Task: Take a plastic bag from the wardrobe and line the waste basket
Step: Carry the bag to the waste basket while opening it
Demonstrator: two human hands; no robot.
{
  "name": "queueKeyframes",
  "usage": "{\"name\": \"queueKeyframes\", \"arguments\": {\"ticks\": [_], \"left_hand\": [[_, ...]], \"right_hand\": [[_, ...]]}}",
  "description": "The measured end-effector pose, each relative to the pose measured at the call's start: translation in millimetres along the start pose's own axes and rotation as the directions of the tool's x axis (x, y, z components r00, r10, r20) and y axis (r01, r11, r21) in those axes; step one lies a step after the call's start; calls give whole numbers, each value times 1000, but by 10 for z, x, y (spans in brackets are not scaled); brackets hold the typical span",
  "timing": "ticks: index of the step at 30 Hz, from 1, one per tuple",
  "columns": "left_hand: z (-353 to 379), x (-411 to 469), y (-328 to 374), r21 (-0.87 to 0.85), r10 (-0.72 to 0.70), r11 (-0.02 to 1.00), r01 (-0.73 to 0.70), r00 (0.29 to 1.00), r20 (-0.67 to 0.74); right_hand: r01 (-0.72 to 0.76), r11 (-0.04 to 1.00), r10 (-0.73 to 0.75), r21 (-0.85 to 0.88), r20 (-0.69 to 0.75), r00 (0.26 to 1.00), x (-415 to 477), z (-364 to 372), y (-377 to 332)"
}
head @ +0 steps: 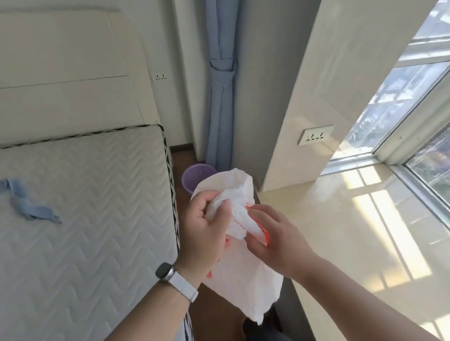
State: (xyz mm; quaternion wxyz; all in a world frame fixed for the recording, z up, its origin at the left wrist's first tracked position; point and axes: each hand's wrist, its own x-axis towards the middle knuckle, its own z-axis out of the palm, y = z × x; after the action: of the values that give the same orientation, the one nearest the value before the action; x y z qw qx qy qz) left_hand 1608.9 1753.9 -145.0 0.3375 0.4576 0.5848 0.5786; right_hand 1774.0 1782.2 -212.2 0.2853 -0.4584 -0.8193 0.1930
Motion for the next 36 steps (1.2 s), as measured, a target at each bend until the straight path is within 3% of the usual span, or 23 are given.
{"name": "queueKeyframes", "arguments": {"ticks": [11,21,31,36], "left_hand": [[686,1438,-177,197,-39,979,60,993,-112],[886,2347,-247,242,7,970,37,984,-180],[681,3295,-743,204,-43,975,92,972,-232],[544,4002,-1087,178,-97,975,134,975,-201]], "right_hand": [[73,986,-72,146,-14,997,1472,-42,986],[189,958,-196,216,14,980,2443,81,1404],[181,960,-197,215,55,979,3277,600,1521],[86,981,-113,175,155,981,3850,951,1648]]}}
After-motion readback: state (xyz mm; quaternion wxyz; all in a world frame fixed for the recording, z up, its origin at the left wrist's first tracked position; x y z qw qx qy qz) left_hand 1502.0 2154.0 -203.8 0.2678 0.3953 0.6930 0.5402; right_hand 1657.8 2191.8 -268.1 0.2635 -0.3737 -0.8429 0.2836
